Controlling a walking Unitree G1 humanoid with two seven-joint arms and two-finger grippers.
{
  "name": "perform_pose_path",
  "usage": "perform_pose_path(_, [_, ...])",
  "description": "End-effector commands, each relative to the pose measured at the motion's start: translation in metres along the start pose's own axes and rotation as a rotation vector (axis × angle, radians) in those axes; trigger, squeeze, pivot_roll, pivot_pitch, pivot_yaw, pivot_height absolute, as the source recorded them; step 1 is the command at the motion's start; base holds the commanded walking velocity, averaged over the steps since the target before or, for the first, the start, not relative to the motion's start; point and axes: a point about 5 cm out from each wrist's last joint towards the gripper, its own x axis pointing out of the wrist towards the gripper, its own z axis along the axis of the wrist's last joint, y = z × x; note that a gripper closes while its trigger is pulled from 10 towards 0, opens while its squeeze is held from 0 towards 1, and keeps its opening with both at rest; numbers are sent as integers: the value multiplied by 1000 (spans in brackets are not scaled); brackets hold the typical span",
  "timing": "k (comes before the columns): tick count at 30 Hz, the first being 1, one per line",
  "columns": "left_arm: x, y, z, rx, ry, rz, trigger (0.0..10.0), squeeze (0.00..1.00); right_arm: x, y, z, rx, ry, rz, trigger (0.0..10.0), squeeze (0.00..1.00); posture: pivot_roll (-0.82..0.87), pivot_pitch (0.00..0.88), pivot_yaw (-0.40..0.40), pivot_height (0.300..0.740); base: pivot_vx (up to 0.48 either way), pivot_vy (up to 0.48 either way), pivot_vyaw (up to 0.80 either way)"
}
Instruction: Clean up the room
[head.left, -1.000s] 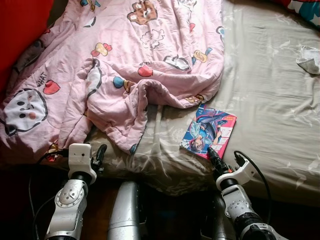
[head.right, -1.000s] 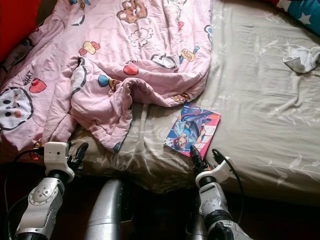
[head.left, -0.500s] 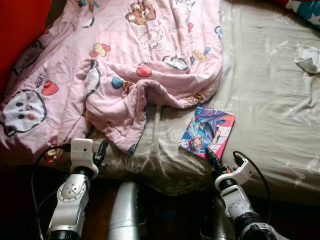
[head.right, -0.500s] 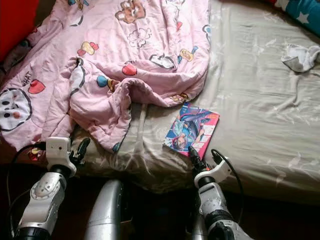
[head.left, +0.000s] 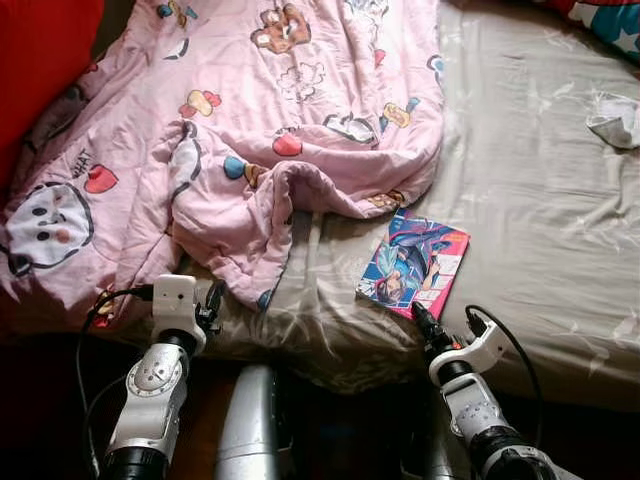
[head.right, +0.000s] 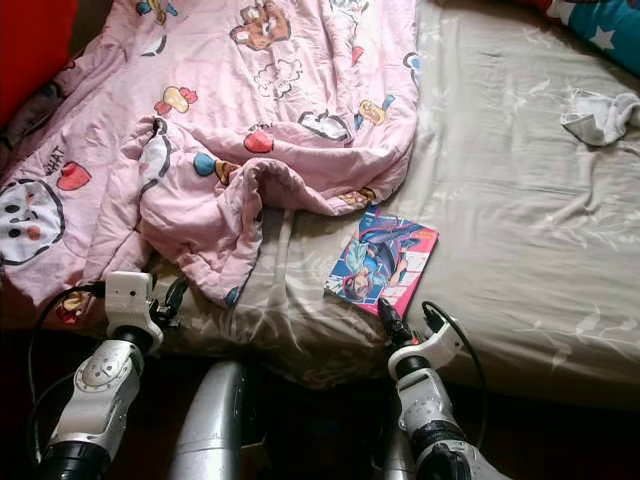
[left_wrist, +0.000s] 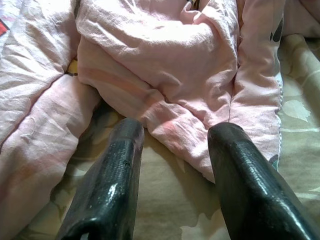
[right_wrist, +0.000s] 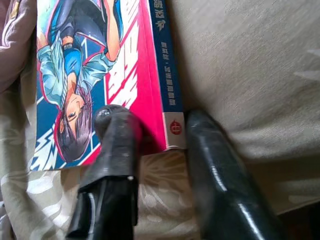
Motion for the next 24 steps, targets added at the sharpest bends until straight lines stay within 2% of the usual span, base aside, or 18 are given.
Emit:
perform_pose_path(1, [-3,-3,-11,2,33,-4,10000,0,-4,-5,-13,-8,53,-23,0,0,102,206,48,595,0,0,0])
perform_pose_path(14, [2,-12,-16,-17,35,-9,10000,0,3,3,11,-56,-43,-18,0,0,49,163,28,595,0,0,0])
perform_pose_path(17, [3,-17,-19,-26,39,-10,10000,0,7,13,23,-199,-88,20,0,0,27,153,20,595,0,0,0])
perform_pose_path(18, [3,-21,-20,-34,41,-16,10000,0,10,21,30,-285,-121,61,0,0,18,150,16,595,0,0,0])
perform_pose_path(20, [4,-23,-20,-37,41,-19,10000,0,10,25,33,-316,-139,79,0,0,12,147,13,595,0,0,0])
perform_pose_path(22, [4,-28,-22,-46,39,-10,10000,0,9,29,48,-371,-241,65,0,0,-17,129,-7,595,0,0,0])
perform_pose_path(23, [4,-30,-23,-50,40,-10,10000,0,8,30,51,-406,-266,68,5647,0,-20,127,-11,595,0,0,0])
perform_pose_path(24, [4,-32,-24,-52,41,-11,10000,0,7,31,53,-427,-277,72,5647,0,-22,127,-12,595,0,0,0])
